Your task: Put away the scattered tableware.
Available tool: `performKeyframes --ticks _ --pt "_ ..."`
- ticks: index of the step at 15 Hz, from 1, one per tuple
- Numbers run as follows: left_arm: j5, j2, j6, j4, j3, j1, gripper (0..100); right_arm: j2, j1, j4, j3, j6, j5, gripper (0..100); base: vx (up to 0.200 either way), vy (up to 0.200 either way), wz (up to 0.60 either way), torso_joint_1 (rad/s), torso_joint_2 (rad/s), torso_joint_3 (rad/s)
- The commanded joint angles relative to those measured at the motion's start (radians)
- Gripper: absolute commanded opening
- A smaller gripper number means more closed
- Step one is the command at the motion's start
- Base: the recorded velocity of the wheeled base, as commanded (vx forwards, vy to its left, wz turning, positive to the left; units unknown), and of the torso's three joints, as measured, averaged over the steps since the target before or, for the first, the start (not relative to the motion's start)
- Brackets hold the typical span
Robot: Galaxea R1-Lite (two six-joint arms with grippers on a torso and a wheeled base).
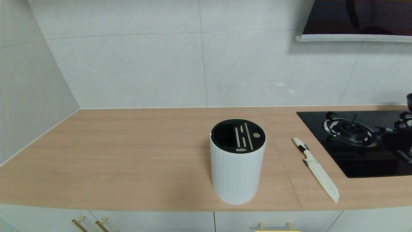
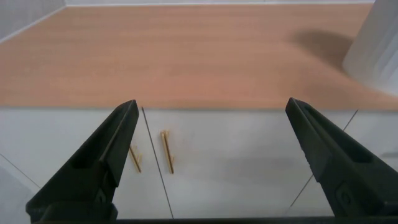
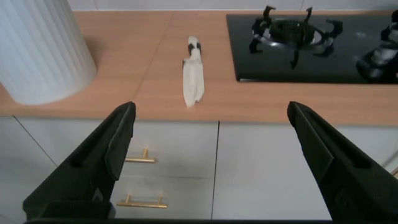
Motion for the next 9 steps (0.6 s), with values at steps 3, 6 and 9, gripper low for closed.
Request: performKeyframes --ticks 3,6,9 --pt "0.000 0.000 0.000 0.000 0.000 0.001 100 0.001 0.000 -0.001 0.000 0.000 0.000 100 0.000 0.000 0.00 0.271 -0.59 -0.313" --pt "0.000 0.000 0.000 0.000 0.000 0.001 100 0.001 0.000 -0.001 0.000 0.000 0.000 100 0.000 0.000 0.00 0.233 -0.49 -0.261" --pt "0.000 0.000 0.000 0.000 0.000 0.001 100 0.001 0.000 -0.001 0.000 0.000 0.000 100 0.000 0.000 0.00 0.180 -0.38 -0.190"
